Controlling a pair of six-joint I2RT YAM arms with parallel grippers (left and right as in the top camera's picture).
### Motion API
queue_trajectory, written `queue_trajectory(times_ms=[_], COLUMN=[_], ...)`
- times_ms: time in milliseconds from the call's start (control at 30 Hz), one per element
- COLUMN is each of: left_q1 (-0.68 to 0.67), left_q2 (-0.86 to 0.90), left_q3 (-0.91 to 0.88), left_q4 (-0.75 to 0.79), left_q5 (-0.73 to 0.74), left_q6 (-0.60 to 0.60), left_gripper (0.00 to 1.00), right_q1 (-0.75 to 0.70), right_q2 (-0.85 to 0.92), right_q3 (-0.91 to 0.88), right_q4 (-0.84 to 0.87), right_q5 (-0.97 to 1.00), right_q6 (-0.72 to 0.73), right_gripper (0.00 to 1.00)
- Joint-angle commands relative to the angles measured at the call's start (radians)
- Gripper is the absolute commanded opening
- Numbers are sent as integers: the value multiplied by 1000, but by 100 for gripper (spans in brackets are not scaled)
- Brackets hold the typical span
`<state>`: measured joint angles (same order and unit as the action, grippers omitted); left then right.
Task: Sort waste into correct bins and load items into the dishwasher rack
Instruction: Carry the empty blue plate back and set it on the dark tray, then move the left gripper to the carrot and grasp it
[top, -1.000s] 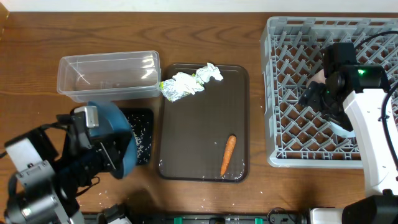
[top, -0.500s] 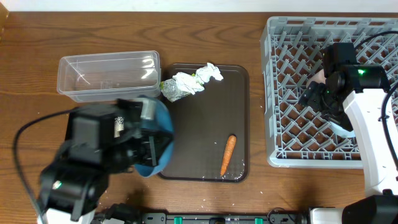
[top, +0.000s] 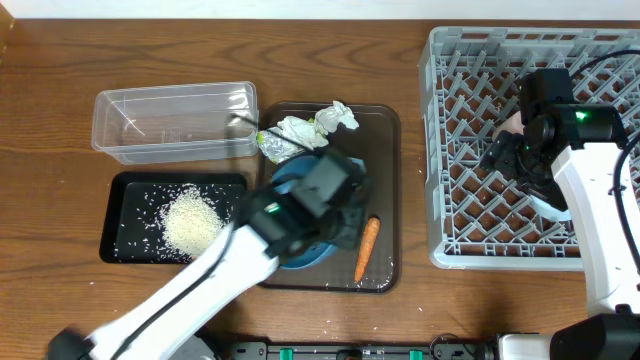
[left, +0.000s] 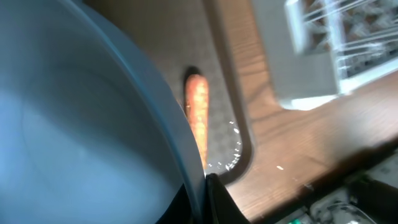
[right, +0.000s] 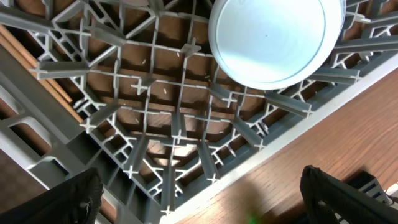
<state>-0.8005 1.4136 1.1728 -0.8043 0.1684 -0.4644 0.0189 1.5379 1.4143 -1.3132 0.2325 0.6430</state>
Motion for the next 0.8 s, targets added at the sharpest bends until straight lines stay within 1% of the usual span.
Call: queue_trajectory(times_ms=[0, 167, 300, 367, 633, 767], left_q1=[-3, -3, -3, -3, -3, -3], left_q2=[85, 161, 181, 182, 183, 196], left_q3=[14, 14, 14, 14, 12, 9], left_q4=[19, 90, 126, 124, 76, 85], left_q5=[-50, -54, -106, -134, -136, -136], left_q6=[-13, 7, 18, 18, -2, -2], left_gripper=[6, 6, 7, 7, 7, 13], right_q1=[-5, -5, -5, -5, -5, -5], right_q2=[-3, -3, -3, -3, -3, -3], right_q3=[11, 11, 11, 11, 11, 11], right_q4=[0, 0, 0, 0, 0, 0], right_q5=[11, 11, 11, 11, 11, 11], right_q6=[-5, -5, -5, -5, -5, -5], right_gripper=[99, 99, 99, 99, 99, 99])
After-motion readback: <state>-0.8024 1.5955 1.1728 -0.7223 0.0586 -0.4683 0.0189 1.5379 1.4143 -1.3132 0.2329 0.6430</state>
